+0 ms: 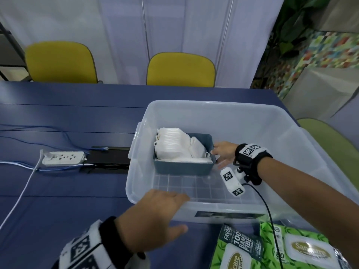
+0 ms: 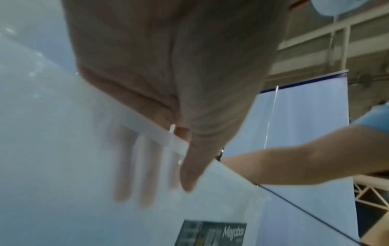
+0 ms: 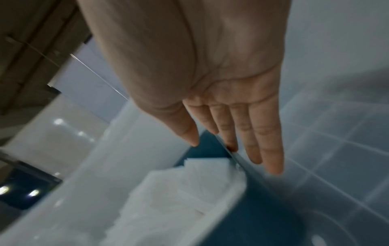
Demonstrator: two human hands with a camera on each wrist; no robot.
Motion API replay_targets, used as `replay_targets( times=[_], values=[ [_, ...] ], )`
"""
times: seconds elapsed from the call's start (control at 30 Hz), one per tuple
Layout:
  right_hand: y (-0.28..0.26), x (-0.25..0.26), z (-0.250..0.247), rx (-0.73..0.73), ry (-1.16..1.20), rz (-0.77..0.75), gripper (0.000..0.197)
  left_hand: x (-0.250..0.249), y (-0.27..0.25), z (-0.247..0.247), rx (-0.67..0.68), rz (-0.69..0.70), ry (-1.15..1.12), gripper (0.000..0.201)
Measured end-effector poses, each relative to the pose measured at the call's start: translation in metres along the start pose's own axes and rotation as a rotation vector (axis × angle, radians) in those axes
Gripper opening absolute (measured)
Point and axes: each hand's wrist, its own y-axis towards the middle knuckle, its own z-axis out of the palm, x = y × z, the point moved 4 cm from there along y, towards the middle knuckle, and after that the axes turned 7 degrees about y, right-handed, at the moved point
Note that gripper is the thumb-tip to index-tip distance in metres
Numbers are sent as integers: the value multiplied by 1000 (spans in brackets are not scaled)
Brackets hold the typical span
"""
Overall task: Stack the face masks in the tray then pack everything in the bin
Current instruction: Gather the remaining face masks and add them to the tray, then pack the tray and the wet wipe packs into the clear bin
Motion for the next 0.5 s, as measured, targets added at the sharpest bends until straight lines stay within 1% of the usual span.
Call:
replay_targets(
  times=[0.03, 0.07, 0.1, 0.13, 0.17, 0.2, 0.23, 0.3, 0.37, 0.43, 0.5],
  values=[
    [-8, 4, -4, -4, 22, -15, 38, -1, -1, 7, -37, 28, -39, 33],
    [-17, 9, -10, -11, 66, -31, 37, -1, -1, 14, -65, 28, -64, 21],
    [-29, 14, -18, -17, 110, -53, 34, -3, 1, 21, -100, 49, -44, 12],
    [-43, 19, -26, -24, 138, -79, 31, -6, 2, 21, -93, 35, -39, 17],
    [-59, 24, -34, -27, 147, -117, 27, -7, 5, 23, -104, 18, -26, 32],
    [-78, 28, -41, -34, 150, -165, 26, -8, 5, 23, -151, 13, 7, 48],
    [-98, 28, -49, -49, 139, -216, 27, -10, 3, 27, -184, 11, 22, 59],
    [-144, 21, -61, -84, 84, -308, 27, -13, -4, 28, -252, -6, 71, 68],
    [-192, 1, -69, -144, 23, -400, 24, -12, -7, 32, -337, -29, 101, 66],
    [-238, -28, -71, -224, 21, -476, 22, -13, -9, 32, -404, -40, 110, 54],
    [-276, -69, -67, -293, 70, -499, 22, -14, -10, 30, -448, -55, 107, 44]
  ],
)
